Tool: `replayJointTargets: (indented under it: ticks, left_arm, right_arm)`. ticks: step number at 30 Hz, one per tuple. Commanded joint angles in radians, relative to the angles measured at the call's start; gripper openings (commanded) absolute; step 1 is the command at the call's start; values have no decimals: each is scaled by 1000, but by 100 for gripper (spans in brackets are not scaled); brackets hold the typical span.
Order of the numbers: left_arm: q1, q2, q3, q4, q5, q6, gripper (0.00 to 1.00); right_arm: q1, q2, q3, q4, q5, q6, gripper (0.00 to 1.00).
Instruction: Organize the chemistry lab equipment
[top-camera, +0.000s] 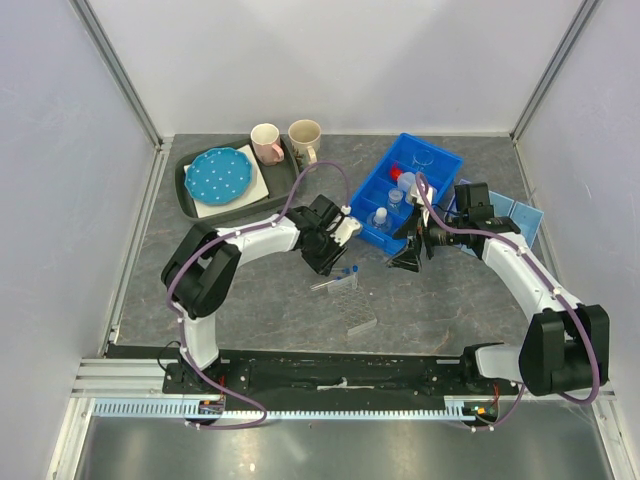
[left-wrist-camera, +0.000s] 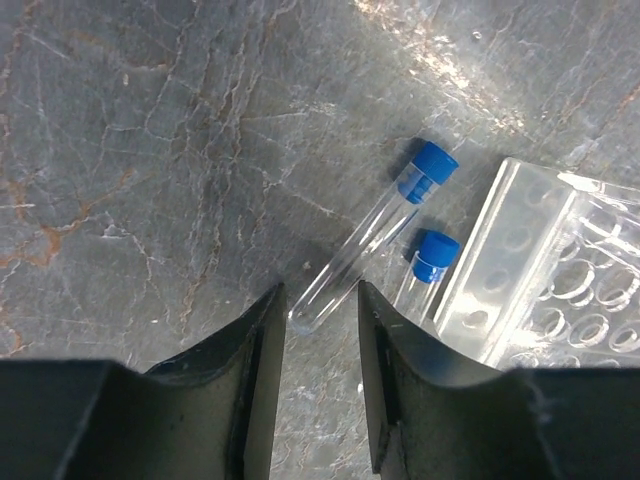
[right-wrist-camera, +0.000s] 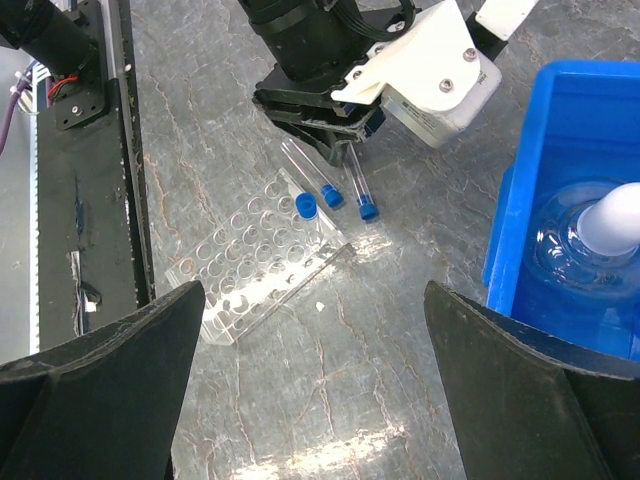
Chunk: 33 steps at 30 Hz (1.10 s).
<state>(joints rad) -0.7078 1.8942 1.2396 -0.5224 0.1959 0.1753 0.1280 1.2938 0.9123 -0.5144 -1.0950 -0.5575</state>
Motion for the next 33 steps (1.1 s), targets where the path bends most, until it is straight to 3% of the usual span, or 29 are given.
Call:
replayJointTargets:
  ticks: [1,5,15,21,29,33]
  left_arm:
    - [-10,32,24,9,-87,21,41]
    - [-10,26,9,16,-124,-10,38]
    - [-10,-63,-80,59,-187,-114,14]
    - [-10,-203,-155,117,-188,-160,11]
    - [-10,-444,-320,225,-89,-263,10]
    - [-10,-567,-399,315,81,-313,10]
  right_arm:
    - [-4,9,23,-4,-42,-42,98]
    - [-2,15,28,-22,-45,-58,98]
    - [-2,29,37,-55,-43,-93,98]
    - [-4,39,37,-75,-46,-119,98]
    - [21,97,92,-144,-103,-140,98]
    - [79,151,206,-249,-89,-115,98]
